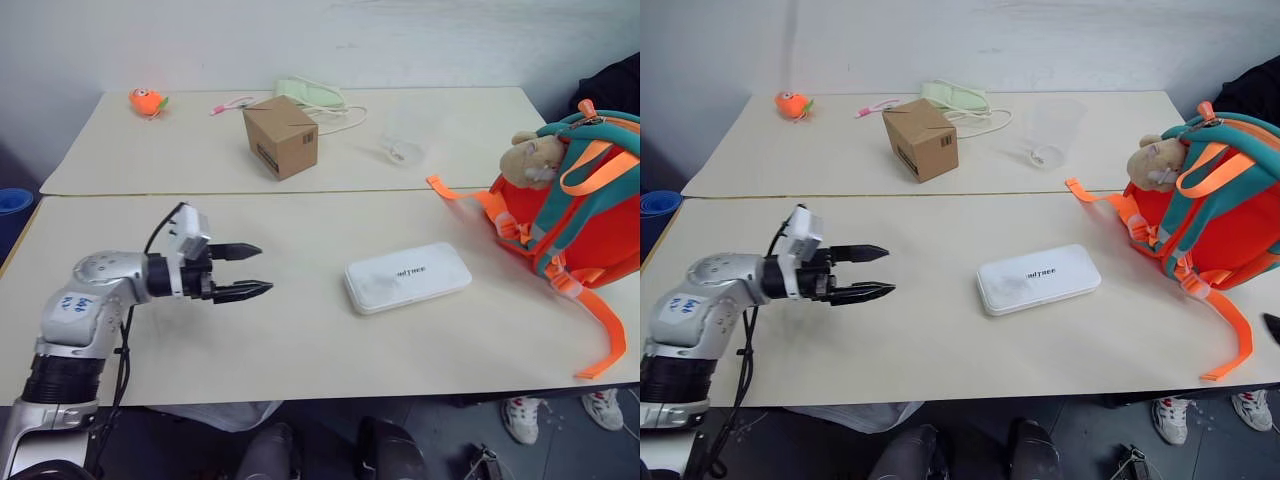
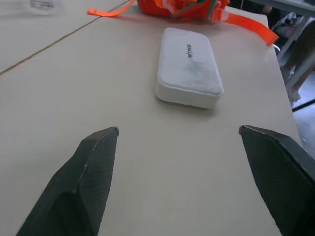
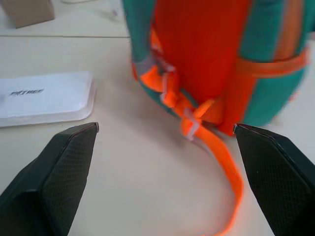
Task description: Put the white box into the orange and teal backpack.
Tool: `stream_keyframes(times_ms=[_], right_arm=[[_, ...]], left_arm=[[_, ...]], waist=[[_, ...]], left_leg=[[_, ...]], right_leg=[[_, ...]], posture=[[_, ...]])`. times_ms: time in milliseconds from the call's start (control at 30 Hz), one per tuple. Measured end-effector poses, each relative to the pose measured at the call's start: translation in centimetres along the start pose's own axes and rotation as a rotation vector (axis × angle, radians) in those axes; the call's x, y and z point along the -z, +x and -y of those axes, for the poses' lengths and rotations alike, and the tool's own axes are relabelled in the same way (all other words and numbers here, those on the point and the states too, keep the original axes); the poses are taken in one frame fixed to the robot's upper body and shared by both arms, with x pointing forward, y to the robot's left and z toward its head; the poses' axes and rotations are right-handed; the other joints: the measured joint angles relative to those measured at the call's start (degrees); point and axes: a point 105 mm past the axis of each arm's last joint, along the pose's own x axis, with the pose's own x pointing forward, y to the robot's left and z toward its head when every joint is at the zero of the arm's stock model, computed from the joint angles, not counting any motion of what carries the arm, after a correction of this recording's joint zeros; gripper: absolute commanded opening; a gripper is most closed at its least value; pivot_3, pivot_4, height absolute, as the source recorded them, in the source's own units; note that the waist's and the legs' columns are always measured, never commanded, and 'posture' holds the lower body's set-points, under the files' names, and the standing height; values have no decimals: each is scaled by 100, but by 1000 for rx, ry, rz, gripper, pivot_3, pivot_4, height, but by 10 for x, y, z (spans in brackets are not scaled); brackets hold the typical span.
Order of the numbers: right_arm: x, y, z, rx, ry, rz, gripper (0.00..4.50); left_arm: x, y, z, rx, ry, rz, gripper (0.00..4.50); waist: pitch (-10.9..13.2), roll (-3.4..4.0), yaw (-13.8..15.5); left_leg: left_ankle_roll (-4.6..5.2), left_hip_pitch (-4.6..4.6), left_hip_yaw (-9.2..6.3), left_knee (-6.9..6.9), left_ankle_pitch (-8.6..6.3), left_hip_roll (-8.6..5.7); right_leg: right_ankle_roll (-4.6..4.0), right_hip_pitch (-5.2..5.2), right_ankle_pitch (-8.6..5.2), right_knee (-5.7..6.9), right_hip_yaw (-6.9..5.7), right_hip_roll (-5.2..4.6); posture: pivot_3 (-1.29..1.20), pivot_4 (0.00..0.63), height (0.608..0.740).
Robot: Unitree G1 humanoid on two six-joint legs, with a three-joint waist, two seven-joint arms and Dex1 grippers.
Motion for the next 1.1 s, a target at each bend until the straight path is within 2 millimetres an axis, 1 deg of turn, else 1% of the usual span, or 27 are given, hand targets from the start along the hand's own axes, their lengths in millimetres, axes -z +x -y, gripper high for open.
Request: stream_keyframes(times_ms=[67, 100, 167, 200, 267, 333, 367, 400, 433, 500, 567, 667, 767, 833, 1000, 1067, 1100], right_arm=[[3, 25, -14, -83, -37, -37, 2947], [3, 35, -18, -108, -56, -52, 2730], [2, 56, -24, -138, -98, -65, 1926], [1, 66, -24, -142, -107, -64, 1621], [-2, 87, -27, -159, -125, -61, 1016], [-1, 104, -36, -194, -154, -82, 382], [1, 111, -38, -205, -165, -96, 46], [1, 127, -39, -191, -184, -100, 17], [2, 137, -40, -178, -195, -98, 17], [11, 155, -40, -136, -202, -115, 17], [21, 166, -37, -91, -207, -143, 17], [30, 177, -42, -82, -205, -153, 17], [37, 183, -52, -102, -204, -159, 17], [38, 182, -58, -115, -214, -161, 17], [43, 171, -67, -97, -192, -177, 17], [44, 167, -69, -85, -186, -186, 17], [45, 167, -69, -83, -185, -188, 2]], left_arm=[[8, 19, 5, 62, 43, -39, 2392], [12, 28, 6, 85, 59, -54, 2221], [18, 44, 7, 122, 96, -79, 1470], [21, 51, 7, 134, 125, -97, 1208], [21, 65, 5, 154, 185, -118, 639], [19, 79, 6, 180, 230, -121, 59], [19, 83, 6, 187, 241, -124, 0], [21, 89, 5, 197, 253, -141, 0], [21, 95, 6, 210, 260, -142, 0], [20, 107, 10, 233, 277, -143, 0], [22, 114, 6, 204, 254, -143, 0], [22, 120, -1, 154, 222, -137, 0], [18, 123, -8, 109, 200, -121, 0], [17, 123, -11, 89, 191, -113, 0], [18, 122, -21, 37, 106, -88, 0], [17, 121, -28, 7, 72, -98, 0], [17, 121, -29, 0, 68, -101, 183]], waist=[[0, 0, -3], [0, 0, 1], [0, -1, 2], [0, -1, 2], [1, 0, 1], [1, 0, 17], [1, 0, 14], [0, -1, -1], [1, -1, -8], [1, -1, -17], [1, -1, -11], [1, -1, 2], [1, -1, -7], [1, -1, -13], [1, -1, 4], [1, -1, 3], [1, -1, 0]], left_leg=[[16, 2, 9, 3, 9, -3], [18, 3, 10, 4, 10, -3], [20, 0, 9, 7, 11, -4], [20, 0, 9, 7, 11, -3], [23, -5, 8, 11, 14, -6], [25, -13, 2, 13, 27, -12], [26, -14, 1, 13, 28, -12], [31, -15, 3, 18, 31, -16], [37, -17, 3, 18, 35, -25], [38, -19, 2, 17, 35, -27], [41, -22, 0, 17, 38, -26], [47, -28, -5, 17, 43, -30], [55, -28, -4, 17, 47, -36], [57, -27, -4, 17, 48, -38], [57, -27, -7, 18, 48, -40], [59, -27, -8, 18, 49, -43], [59, -27, -9, 18, 49, -45]], right_leg=[[0, -3, 0, 6, -8, -1], [0, -3, 0, 9, -8, -3], [1, -6, 0, 9, -14, -3], [0, -6, 0, 9, -14, -5], [0, -10, 0, 11, -24, -4], [0, -12, 0, 15, -29, -4], [1, -11, 0, 17, -30, -4], [4, -9, 2, 21, -35, -1], [7, -11, 4, 17, -34, -5], [9, -11, 5, 23, -35, -8], [10, -10, 6, 28, -40, -6], [16, -10, 9, 28, -44, -7], [30, -6, 17, 23, -40, -8], [33, -5, 18, 23, -38, -11], [34, -3, 19, 23, -40, -13], [38, -2, 21, 20, -39, -14], [39, -2, 22, 20, -39, -15]], posture=[[0, 150, 740], [0, 150, 740], [0, 150, 740], [0, 150, 740], [0, 150, 740], [0, 150, 740], [0, 150, 740], [0, 150, 740], [0, 150, 740], [0, 150, 740], [0, 150, 740], [0, 150, 740], [0, 150, 740], [0, 150, 740], [0, 150, 740], [0, 150, 740], [0, 150, 740]])
